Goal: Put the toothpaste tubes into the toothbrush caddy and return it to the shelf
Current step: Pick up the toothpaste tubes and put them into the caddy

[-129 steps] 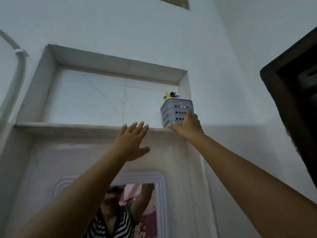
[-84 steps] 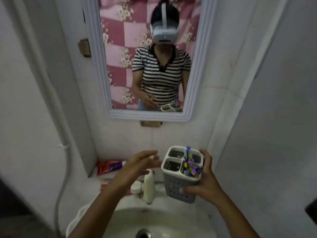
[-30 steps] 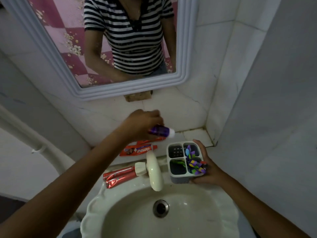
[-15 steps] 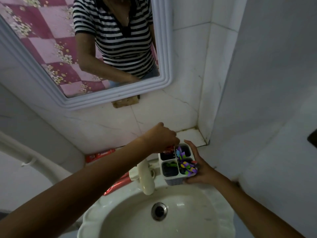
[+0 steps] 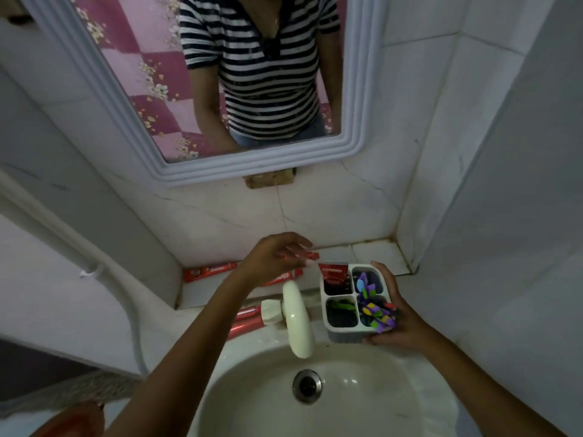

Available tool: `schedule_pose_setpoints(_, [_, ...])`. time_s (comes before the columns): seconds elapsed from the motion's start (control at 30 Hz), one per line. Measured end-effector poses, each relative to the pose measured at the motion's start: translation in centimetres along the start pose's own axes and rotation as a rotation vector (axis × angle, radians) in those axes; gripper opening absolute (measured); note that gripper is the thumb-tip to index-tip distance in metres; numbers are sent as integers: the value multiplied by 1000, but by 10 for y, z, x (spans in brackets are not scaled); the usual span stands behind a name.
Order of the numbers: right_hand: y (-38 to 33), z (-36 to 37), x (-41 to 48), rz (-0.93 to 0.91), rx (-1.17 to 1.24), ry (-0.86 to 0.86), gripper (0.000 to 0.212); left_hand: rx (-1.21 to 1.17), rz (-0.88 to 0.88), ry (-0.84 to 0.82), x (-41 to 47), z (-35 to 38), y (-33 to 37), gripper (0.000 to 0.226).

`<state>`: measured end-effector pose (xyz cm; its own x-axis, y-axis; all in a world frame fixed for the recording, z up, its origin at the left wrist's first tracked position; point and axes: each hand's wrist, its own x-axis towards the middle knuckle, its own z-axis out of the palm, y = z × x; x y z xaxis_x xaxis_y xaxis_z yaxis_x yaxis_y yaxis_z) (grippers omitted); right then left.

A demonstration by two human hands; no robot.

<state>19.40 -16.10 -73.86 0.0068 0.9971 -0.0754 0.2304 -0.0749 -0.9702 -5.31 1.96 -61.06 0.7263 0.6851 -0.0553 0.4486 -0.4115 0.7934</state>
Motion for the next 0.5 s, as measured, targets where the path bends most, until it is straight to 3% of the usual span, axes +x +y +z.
schedule_pose_setpoints(0.1, [1,-1,0,0,-34,3,142,93,-226,191,-12,-16,-48,24])
schedule_pose_setpoints(0.2, [-4,1,-2,-12,-87,18,138,429,-468,142,-17,-15,-86,37])
schedule_pose_setpoints(0.33, [-9,1,-1,-24,-94,48,138,835,-293,-39,-4,-1,-104,46])
schedule_pose_setpoints(0.5, [-10,2,-2,13,-87,35,138,1034,-150,-159,16,10,-107,63])
